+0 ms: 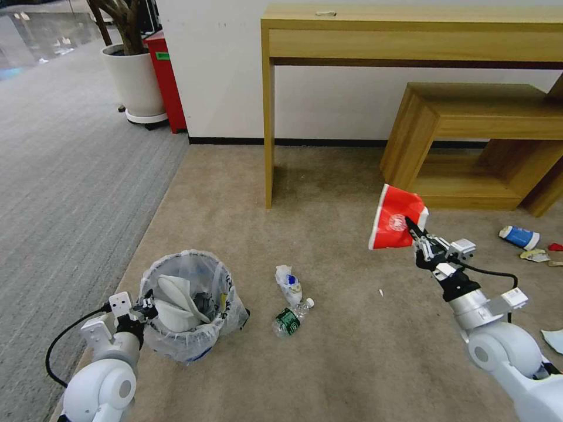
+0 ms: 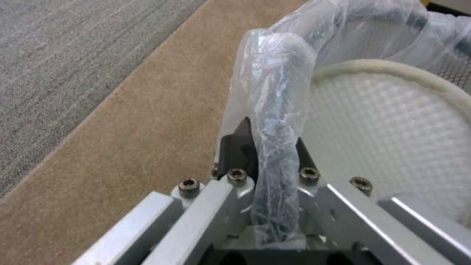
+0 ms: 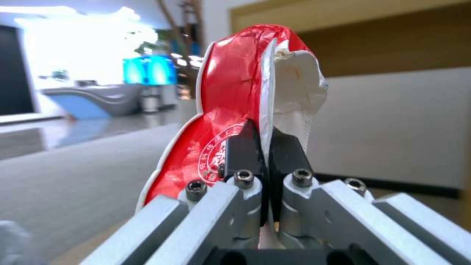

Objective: Pick up the trash bin and place the garbage on the floor into it.

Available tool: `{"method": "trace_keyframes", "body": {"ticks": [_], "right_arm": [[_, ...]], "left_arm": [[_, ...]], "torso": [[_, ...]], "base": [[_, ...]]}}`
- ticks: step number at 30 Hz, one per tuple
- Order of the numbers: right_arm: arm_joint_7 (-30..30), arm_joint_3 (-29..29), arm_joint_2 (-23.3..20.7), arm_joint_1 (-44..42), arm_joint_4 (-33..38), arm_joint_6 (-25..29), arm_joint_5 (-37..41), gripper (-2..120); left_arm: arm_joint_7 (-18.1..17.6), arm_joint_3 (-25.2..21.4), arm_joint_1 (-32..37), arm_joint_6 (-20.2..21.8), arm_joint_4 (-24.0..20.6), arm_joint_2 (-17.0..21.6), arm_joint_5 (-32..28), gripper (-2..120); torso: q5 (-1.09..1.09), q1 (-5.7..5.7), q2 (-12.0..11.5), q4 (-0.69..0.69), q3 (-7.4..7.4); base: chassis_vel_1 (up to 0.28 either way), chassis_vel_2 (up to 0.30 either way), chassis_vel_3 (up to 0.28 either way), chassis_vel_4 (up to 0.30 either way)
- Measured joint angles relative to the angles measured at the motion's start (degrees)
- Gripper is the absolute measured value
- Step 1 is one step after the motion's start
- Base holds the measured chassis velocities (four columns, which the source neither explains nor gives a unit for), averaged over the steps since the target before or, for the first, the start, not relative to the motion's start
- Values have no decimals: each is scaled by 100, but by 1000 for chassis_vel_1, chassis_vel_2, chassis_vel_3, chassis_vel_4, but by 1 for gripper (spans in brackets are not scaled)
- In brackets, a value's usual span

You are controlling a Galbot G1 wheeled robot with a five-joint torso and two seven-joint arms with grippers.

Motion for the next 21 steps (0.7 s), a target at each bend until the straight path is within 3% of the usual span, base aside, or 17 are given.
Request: {"method": "trace_keyframes", "body": {"ticks": [10,21], "right_arm": [[-678,-872,-261,782,20,271,59,0],[-787,-1439,-301,1312,-17,247,-79,0]], "left_arm": [[122,183,24,31,-111,117,104,2],[147,213,-130,276,-438,507,-192,2]], "torso": [[-1,0,0,0,0],[-1,0,0,0,0]], "base": [[0,0,0,0],[0,0,0,0]]}}
